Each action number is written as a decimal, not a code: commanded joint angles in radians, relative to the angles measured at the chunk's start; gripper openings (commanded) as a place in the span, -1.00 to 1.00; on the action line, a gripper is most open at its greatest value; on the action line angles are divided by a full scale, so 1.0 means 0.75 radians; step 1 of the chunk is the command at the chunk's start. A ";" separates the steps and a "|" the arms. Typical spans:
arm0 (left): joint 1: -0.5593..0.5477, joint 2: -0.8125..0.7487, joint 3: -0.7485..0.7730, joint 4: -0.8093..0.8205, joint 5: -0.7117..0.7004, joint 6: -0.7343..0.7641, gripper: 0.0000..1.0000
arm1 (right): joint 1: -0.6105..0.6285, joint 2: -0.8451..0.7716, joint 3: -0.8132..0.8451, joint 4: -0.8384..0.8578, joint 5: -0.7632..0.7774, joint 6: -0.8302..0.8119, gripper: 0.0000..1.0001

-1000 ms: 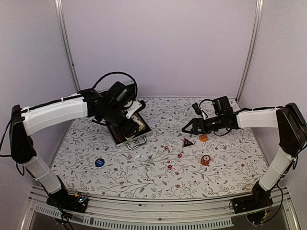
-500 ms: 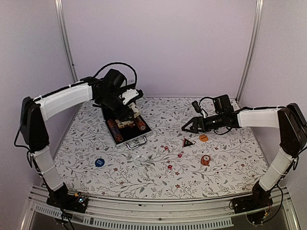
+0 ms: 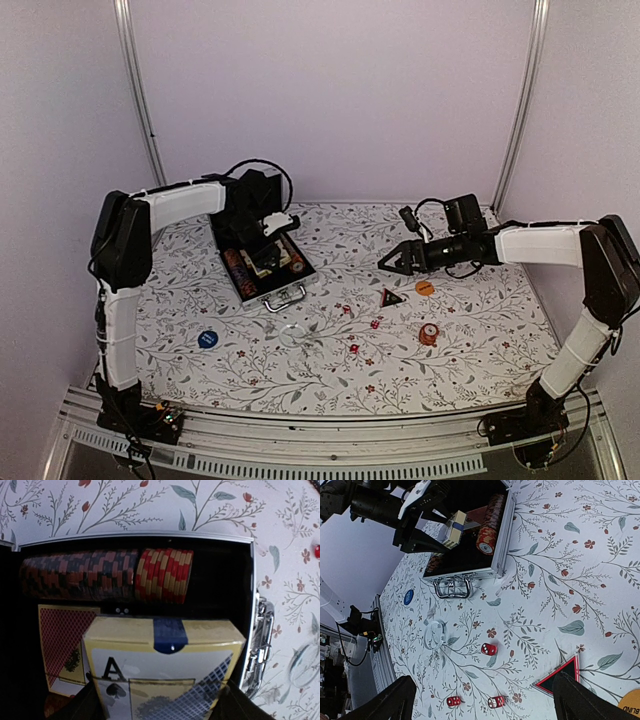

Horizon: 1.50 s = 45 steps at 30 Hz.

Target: Pack up texas hold em set

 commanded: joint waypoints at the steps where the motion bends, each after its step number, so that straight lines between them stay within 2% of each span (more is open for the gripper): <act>1: 0.011 0.029 0.053 -0.056 0.074 0.022 -0.07 | -0.009 0.018 0.033 -0.013 -0.012 -0.018 0.98; 14: 0.035 0.107 0.039 -0.077 0.109 0.038 -0.05 | -0.012 0.040 0.041 -0.017 -0.010 -0.014 0.98; 26: 0.046 0.118 0.015 -0.101 0.143 0.057 0.04 | -0.012 0.064 0.053 -0.018 -0.010 -0.013 0.98; 45: 0.020 0.146 0.060 -0.200 0.129 -0.068 0.10 | -0.010 0.093 0.066 -0.018 -0.018 -0.014 0.98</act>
